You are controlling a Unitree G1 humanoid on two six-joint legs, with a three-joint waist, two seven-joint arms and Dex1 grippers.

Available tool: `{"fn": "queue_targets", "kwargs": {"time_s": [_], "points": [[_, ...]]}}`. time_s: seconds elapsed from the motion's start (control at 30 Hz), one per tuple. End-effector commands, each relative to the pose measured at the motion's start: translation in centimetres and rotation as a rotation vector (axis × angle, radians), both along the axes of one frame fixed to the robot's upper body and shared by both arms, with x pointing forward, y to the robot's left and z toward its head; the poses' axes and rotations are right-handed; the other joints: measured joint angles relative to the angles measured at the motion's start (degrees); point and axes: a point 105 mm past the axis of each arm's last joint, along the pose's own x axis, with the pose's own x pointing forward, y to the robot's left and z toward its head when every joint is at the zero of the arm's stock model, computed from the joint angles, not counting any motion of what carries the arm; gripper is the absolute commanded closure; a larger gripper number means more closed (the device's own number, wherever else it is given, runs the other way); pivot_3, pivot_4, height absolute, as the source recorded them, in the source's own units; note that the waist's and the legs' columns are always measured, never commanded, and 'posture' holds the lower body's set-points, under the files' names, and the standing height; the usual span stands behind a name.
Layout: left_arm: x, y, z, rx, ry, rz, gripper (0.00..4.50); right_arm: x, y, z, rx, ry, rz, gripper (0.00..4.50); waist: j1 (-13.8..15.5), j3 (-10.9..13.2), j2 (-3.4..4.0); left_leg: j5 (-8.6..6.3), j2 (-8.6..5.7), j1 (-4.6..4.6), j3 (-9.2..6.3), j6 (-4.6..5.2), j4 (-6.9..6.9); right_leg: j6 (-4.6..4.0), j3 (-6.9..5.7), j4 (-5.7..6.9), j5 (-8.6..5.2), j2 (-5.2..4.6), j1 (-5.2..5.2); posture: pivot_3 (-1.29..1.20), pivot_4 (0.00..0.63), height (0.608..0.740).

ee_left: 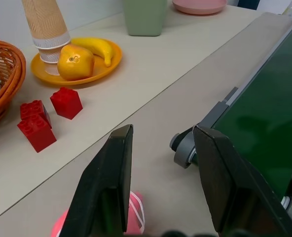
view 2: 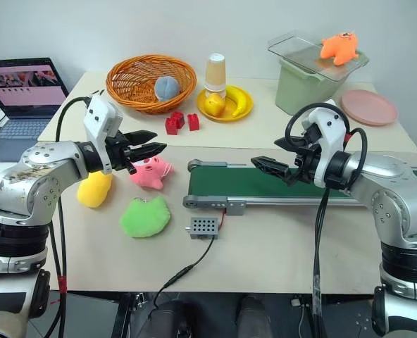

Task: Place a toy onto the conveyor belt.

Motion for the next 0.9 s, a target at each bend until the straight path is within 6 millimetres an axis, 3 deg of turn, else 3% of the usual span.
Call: {"fn": "queue_targets", "kwargs": {"time_s": [0.03, 0.3, 0.53, 0.7, 0.9], "points": [[-0.9, 1.0, 1.5, 0.009, -0.071, 0.017, 2.45, 0.2, -0.3, 1.3, 0.001, -0.060, 0.005, 0.03, 0.03, 0.00, 0.00, 0.00, 0.00, 0.00, 0.00, 0.00, 0.00, 0.00, 0.00, 0.00, 0.00, 0.00, 0.00, 0.00, 0.150, 0.734], [-2.2, 4.4, 2.9, -0.078, -0.057, 0.058, 2.45, -0.3, -0.5, 2.9, 0.025, -0.073, 0.099, 0.03, -0.22, 0.00, 0.00, 0.00, 0.03, 0.01, 0.01, 0.00, -0.03, 0.00, -0.01, 0.01, -0.01, 0.01, -0.03, 0.00, 0.150, 0.734], [-3.3, 9.1, 2.6, 0.034, -0.048, 0.125, 2.45, -2.2, -0.6, 3.4, 0.007, 0.036, 0.259, 0.03, -0.20, 0.01, 0.01, 0.00, 0.04, 0.04, 0.01, 0.00, -0.13, -0.06, -0.01, -0.02, -0.05, 0.00, -0.04, 0.00, 0.150, 0.734], [-2.8, 14.0, 0.1, 0.060, 0.011, 0.366, 2.45, -2.6, -0.5, 2.9, -0.044, 0.075, 0.310, 0.03, -0.17, 0.01, 0.02, 0.00, 0.06, 0.08, 0.03, 0.00, -0.16, -0.09, 0.02, -0.02, -0.07, -0.02, -0.03, 0.00, 0.150, 0.734], [-2.1, 14.8, -3.5, 0.079, 0.097, 0.499, 2.45, -2.1, -0.2, 2.8, -0.060, 0.070, 0.309, 0.03, 0.06, 0.02, 0.00, -0.01, 0.11, 0.07, 0.02, -0.01, -0.16, -0.11, 0.03, 0.00, -0.07, -0.05, -0.07, 0.00, 0.150, 0.734]]}}
